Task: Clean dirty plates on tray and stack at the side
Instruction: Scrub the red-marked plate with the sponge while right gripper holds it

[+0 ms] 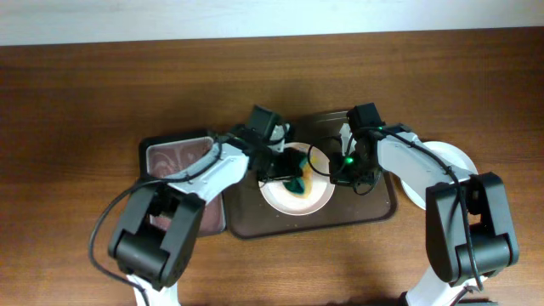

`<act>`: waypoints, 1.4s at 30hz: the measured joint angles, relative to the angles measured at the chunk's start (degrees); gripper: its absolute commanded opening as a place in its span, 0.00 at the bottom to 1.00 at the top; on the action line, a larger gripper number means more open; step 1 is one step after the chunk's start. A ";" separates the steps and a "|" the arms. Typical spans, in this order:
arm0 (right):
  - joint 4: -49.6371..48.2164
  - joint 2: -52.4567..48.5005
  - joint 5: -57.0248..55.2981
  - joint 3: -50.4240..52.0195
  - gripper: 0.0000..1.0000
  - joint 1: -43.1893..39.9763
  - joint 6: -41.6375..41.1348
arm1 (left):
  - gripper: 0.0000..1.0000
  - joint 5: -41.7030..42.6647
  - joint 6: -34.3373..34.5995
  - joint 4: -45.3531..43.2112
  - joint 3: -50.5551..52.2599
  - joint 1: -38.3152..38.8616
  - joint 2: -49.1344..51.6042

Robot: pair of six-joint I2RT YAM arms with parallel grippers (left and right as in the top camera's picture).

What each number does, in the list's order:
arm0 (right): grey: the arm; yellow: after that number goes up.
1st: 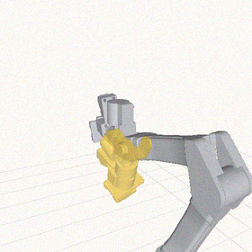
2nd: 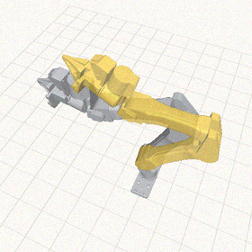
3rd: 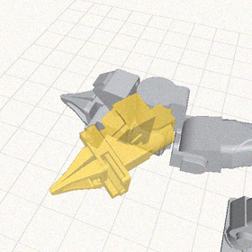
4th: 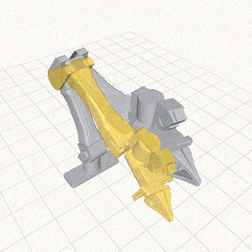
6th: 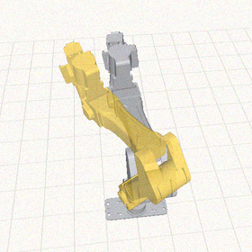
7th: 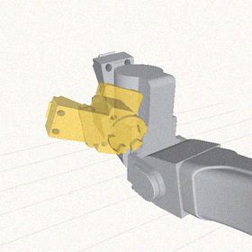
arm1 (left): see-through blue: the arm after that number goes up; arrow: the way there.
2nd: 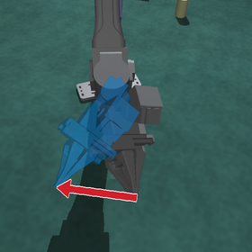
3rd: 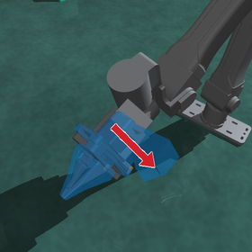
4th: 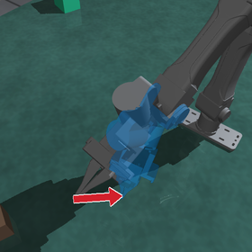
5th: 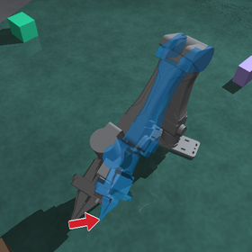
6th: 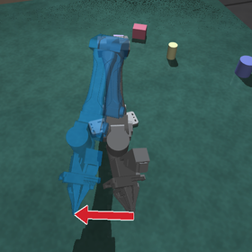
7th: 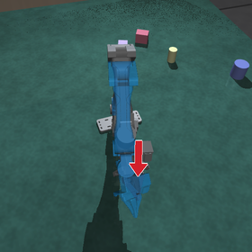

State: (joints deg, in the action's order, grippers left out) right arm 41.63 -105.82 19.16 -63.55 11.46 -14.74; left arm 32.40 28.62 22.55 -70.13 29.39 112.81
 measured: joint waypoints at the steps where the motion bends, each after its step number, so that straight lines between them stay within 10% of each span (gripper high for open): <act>1: 0.02 0.00 0.00 0.00 0.05 0.00 0.00 | 0.00 0.31 0.87 -0.59 0.00 0.74 0.96; 16: 0.26 0.00 0.72 -0.22 0.05 0.11 -0.04 | 0.00 -26.43 1.64 9.86 -3.72 2.54 -0.94; 33: 0.61 0.00 0.66 -0.22 0.05 0.11 -0.07 | 0.00 -19.15 7.48 7.02 -4.35 8.92 0.59; 38: 0.61 0.00 0.68 -0.22 0.05 0.11 -0.04 | 0.00 -35.28 7.65 12.22 -5.66 9.64 0.42; 40: 0.63 0.00 0.66 -0.22 0.32 0.11 -0.04 | 0.00 -38.62 7.19 14.99 -6.16 8.87 -0.46; 42: 1.40 0.00 0.42 -0.22 0.33 0.11 0.17 | 0.00 -42.10 6.27 18.75 -7.54 7.52 -4.42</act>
State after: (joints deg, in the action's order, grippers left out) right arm 43.03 -105.82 19.57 -63.77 11.57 -14.57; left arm -9.69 34.89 41.30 -77.67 36.91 108.40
